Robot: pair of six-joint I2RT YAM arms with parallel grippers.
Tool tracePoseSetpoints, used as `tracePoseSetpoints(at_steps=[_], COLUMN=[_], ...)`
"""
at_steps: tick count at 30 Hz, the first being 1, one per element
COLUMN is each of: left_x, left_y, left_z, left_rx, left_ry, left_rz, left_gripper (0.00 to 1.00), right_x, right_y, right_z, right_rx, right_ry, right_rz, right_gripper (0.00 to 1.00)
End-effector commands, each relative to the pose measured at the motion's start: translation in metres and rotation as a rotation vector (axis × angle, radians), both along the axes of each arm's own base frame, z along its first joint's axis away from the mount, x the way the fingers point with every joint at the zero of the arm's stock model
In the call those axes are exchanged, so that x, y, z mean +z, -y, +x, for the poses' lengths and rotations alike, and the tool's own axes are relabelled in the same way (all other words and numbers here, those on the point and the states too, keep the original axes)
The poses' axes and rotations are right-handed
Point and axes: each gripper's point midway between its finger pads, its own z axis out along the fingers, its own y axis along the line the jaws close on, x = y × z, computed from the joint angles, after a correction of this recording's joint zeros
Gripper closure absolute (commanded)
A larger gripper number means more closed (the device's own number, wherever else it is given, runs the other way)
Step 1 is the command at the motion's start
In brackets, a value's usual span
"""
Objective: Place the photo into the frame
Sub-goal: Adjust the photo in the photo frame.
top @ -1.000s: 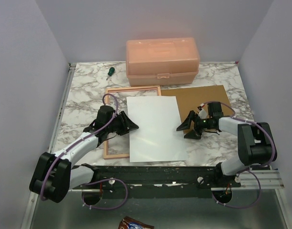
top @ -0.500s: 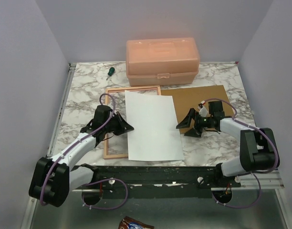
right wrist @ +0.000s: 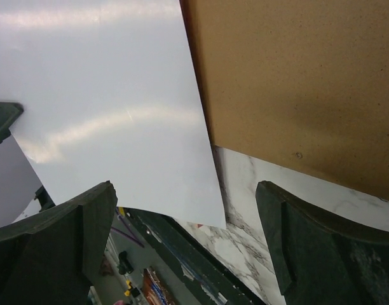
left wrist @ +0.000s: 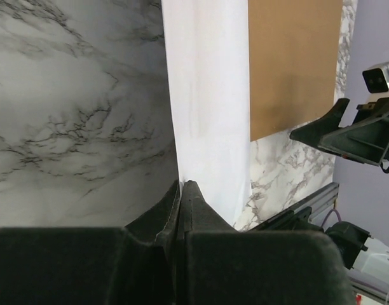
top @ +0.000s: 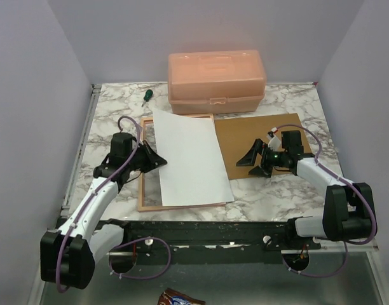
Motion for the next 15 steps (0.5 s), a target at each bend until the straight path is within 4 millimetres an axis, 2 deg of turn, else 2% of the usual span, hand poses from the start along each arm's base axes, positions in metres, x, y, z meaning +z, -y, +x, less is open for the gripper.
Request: tracePoseSetpoints(at_steps=[1, 7, 15], left_x=[0.006, 0.013, 0.011], left_y=[-0.017, -0.034, -0.047], left_z=[-0.003, 0.001, 0.006], left_rx=[-0.026, -0.035, -0.096], left_ry=[-0.005, -0.002, -0.027], left_rz=[0.085, 0.151, 0.267], left_gripper=[1.0, 1.0, 1.0], right_x=[0.005, 0.003, -0.001], right_y=[0.002, 0.002, 0.002], right_z=[0.002, 0.0, -0.002], right_rx=[0.011, 0.013, 0.023], right_ry=[0.025, 0.018, 0.009], right_rz=[-0.029, -0.028, -0.029], right_gripper=[0.0, 0.0, 0.0])
